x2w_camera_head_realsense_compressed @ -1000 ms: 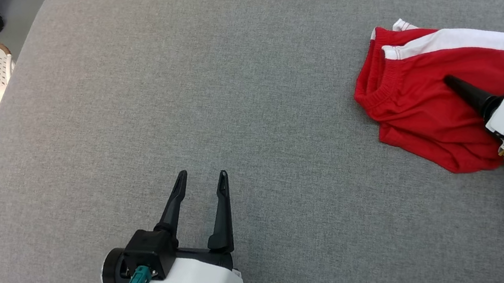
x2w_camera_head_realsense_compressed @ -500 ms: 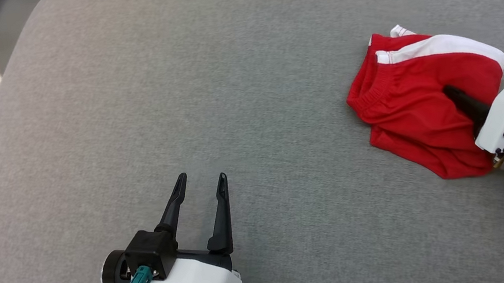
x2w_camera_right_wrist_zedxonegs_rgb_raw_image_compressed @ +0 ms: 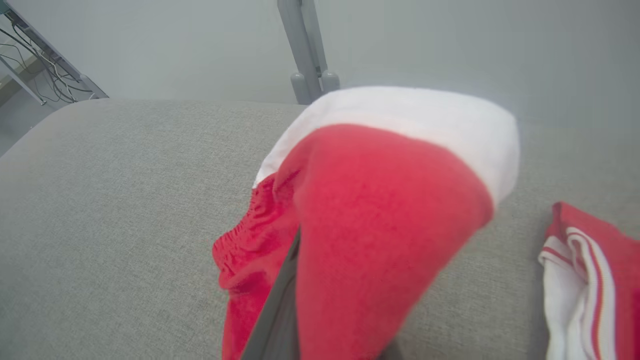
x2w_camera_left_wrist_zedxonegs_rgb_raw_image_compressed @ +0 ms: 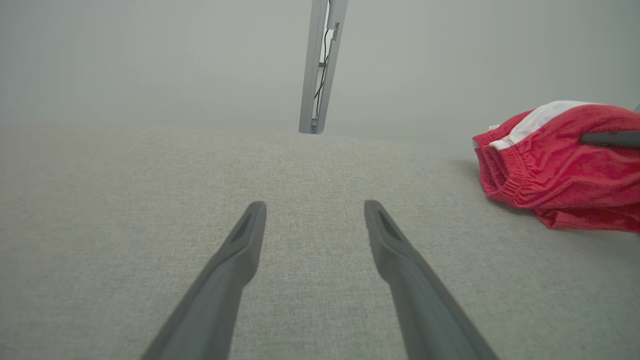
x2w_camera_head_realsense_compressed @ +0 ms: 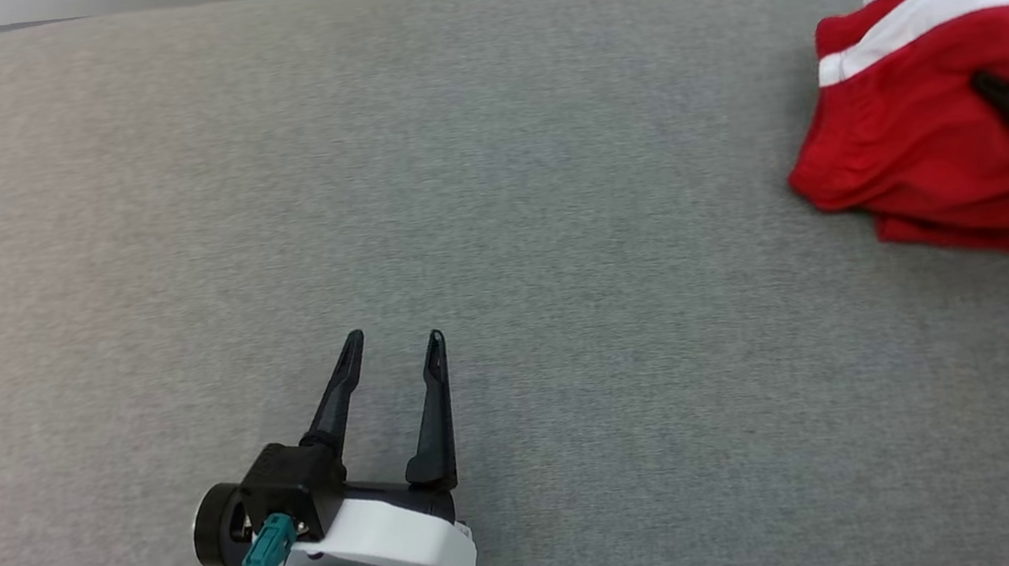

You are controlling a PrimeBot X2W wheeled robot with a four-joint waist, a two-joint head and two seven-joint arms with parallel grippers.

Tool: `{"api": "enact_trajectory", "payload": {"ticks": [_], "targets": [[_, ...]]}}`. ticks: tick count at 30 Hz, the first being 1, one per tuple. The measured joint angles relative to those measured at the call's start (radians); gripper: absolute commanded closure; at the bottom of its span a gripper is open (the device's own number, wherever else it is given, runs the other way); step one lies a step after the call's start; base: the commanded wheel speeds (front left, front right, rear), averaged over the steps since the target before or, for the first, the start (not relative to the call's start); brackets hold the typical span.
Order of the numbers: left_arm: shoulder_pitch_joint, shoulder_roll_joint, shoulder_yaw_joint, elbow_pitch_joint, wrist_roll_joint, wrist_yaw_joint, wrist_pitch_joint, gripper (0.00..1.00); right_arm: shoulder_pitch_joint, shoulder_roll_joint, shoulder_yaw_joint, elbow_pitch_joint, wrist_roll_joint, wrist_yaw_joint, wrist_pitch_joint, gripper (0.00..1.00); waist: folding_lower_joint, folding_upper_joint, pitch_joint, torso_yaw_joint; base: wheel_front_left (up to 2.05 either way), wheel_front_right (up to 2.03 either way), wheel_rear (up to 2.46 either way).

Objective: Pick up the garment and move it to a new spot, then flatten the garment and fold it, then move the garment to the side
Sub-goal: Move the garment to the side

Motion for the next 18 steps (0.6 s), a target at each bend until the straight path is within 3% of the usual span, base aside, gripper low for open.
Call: {"api": "enact_trajectory", "payload": {"ticks": [10, 18], "targets": [[-0.012, 0.0, -0.001, 0.027, -0.001, -0.009, 0.0, 0.0, 0.003, -0.181, -0.002, -0.096, 0.032, 0.0, -0.021, 1.0, 0.0, 0.0, -0.004, -0.064, 0.0, 0.0, 0.0], [-0.008, 0.0, 0.028, 0.029, 0.024, -0.017, 0.0, 0.0, 0.051, -0.281, -0.024, -0.026, 0.016, 0.0, -0.043, 1.0, 0.0, 0.0, 0.007, -0.073, 0.0, 0.0, 0.0]]}}
